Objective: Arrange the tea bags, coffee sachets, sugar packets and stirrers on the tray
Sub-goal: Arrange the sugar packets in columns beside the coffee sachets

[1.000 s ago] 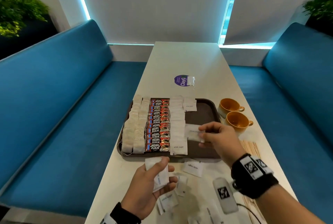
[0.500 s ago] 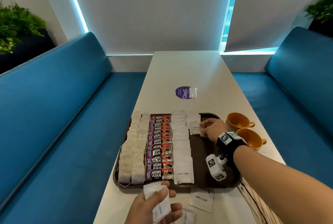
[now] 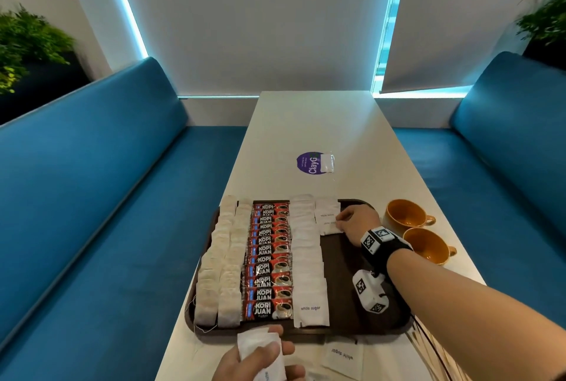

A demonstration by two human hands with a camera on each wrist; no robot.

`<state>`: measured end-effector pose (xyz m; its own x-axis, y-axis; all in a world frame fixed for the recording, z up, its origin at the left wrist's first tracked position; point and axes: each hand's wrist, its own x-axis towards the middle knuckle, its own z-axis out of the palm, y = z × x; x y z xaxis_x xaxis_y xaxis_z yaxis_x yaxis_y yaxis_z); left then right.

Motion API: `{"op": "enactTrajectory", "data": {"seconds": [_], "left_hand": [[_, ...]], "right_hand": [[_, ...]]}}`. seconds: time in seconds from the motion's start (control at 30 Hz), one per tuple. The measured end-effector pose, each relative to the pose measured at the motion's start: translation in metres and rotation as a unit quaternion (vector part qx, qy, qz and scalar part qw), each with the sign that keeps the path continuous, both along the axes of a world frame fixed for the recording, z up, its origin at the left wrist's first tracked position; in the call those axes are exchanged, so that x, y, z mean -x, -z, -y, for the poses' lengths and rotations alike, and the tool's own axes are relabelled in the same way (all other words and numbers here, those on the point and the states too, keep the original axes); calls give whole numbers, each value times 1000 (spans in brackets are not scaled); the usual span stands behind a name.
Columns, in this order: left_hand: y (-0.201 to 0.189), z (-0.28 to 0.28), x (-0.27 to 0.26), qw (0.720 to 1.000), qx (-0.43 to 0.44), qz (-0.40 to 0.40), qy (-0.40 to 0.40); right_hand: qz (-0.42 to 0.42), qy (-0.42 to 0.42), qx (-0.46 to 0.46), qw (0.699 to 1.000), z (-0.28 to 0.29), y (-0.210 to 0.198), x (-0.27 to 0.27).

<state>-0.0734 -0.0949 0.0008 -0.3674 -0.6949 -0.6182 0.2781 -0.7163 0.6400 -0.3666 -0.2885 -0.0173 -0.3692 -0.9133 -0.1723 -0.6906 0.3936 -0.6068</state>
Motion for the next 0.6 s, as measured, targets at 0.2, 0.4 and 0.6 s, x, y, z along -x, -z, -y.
{"op": "enactTrajectory", "data": {"seconds": [0.2,0.4,0.6], "left_hand": [[-5,-4,-2,988,-18,-139,-62],[-25,-21,4,987,44,-150,-39],[-50,-45,15,986,139,-81,-34]], "right_hand": [[89,5,53,995,-25,-25,-7],[177,-95,97,975,-109,-98,-47],[245,-200,58,947,-215,-131,-77]]}}
